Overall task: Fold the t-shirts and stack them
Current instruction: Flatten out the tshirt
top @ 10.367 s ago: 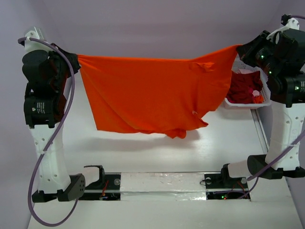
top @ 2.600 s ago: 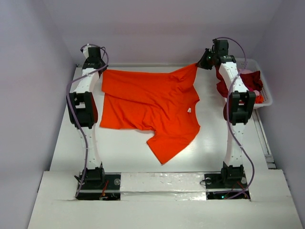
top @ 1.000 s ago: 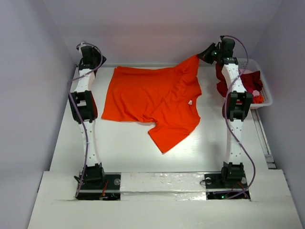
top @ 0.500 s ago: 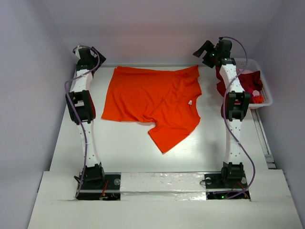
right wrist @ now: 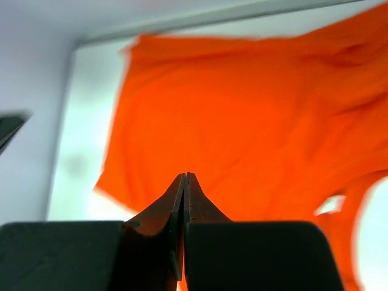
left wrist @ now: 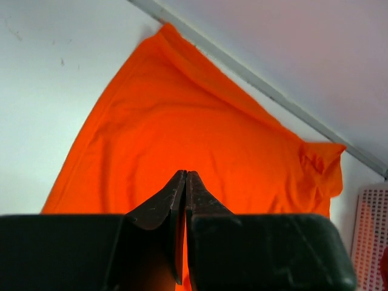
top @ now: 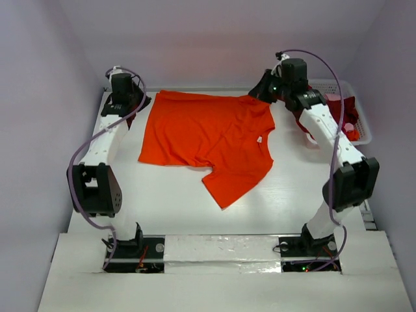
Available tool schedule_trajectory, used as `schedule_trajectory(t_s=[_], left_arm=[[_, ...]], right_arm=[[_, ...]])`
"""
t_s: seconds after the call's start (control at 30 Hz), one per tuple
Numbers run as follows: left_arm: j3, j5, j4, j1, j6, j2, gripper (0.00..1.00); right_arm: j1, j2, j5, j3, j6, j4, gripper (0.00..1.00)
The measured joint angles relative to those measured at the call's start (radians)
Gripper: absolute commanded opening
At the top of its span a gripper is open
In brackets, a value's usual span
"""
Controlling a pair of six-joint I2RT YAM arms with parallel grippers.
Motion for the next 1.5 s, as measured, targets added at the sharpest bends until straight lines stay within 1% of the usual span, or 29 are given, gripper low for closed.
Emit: schedule_trajectory(t_s=[0.1,0.2,0.3,0.43,0.5,0.57,0.83,1.0,1.17,1.5], left_arm=[[-0.058,-0.001,-0.022,-0.008,0.014,-0.050,0.00],[-0.102,-0.001,-0.046,-0.013,0.036,-0.033,0.00],[-0.126,-0.001,-0.089,-0.013,0.064,0.018,0.00],[-0.095,0.019,-0.159,-0.022,0.094,0.125,0.00],[-0.077,0.026,-0.188,-0.032,0.103,0.175,0.00],[-0.081,0.027,-0.214,-0.046,0.108,0.192,0.00],[-0.186,0.051,-0.236,-0.079,0.116,0.134,0.00],[-0.242,0.047,-0.240,-0.081,0.127,0.120,0.00],[-0.244,0.040,-0.226,-0.081,0.128,0.111,0.00],[-0.244,0.010,-0.227,-0.081,0.133,0.127,0.00]], right_arm=[[0.080,-0.070,0.006,-0.069,-0.013,-0.003,0.00],[0.117,-0.068,0.016,-0.184,-0.016,-0.004,0.00],[0.121,-0.030,0.052,-0.312,-0.016,-0.048,0.00],[0.121,-0.002,0.090,-0.382,-0.015,-0.072,0.00],[0.122,-0.003,0.101,-0.412,-0.010,-0.067,0.00],[0.130,-0.005,0.106,-0.441,0.002,-0.056,0.00],[0.194,-0.048,0.103,-0.564,0.032,-0.032,0.00],[0.207,-0.095,0.104,-0.625,0.034,-0.019,0.00],[0.207,-0.095,0.124,-0.655,0.041,0.017,0.00],[0.222,-0.061,0.124,-0.769,0.092,0.115,0.00]])
